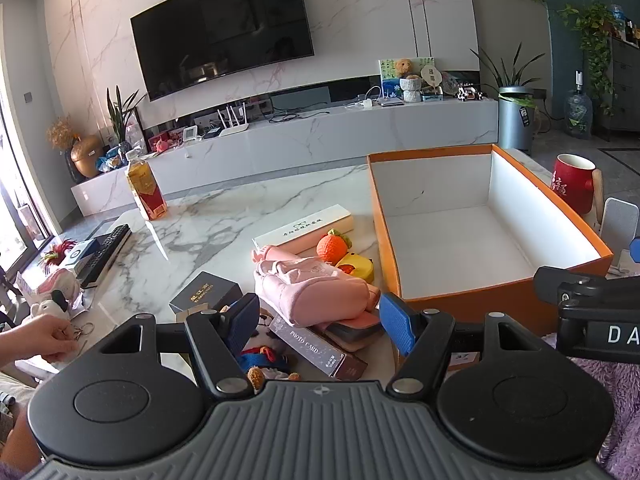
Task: Organize objects
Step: 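Grasp the pink backpack with the left tool while the right tool approaches the pink phone case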
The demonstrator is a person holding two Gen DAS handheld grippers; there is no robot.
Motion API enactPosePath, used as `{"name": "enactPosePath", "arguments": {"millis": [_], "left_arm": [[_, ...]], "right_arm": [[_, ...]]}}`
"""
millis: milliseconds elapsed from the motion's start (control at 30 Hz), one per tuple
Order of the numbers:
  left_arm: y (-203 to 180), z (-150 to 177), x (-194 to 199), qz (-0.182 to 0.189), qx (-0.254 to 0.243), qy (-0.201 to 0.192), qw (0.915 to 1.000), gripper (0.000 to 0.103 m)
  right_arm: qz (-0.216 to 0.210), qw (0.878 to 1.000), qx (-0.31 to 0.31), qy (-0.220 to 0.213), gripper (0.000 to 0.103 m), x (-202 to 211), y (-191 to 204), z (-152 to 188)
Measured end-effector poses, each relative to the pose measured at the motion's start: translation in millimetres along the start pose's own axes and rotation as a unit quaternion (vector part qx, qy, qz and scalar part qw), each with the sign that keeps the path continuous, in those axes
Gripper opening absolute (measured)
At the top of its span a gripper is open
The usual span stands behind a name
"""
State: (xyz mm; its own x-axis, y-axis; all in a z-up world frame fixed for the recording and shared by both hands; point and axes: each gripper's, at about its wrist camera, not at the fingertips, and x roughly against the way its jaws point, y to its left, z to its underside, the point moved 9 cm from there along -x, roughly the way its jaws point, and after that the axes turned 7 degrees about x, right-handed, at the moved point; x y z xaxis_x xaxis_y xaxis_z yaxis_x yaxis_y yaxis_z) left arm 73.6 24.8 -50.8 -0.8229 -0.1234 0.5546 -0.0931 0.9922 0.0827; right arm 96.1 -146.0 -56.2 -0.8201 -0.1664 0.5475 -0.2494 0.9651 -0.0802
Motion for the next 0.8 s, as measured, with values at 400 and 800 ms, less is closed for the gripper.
{"name": "enactPosePath", "arguments": {"millis": [400,800], "left_arm": [[7,2,-3,0.006,0.008,0.005,0.9999,0.076],[52,-2,-20,0.070,0.089,0.063,0.9915,0.044]], "right_arm": [[-0.007,1.000,0.017,-0.002,0.102,-2,8,-3],[-0.117,0.985,0.128,-0.025,0.071,-11,65,-37]]}}
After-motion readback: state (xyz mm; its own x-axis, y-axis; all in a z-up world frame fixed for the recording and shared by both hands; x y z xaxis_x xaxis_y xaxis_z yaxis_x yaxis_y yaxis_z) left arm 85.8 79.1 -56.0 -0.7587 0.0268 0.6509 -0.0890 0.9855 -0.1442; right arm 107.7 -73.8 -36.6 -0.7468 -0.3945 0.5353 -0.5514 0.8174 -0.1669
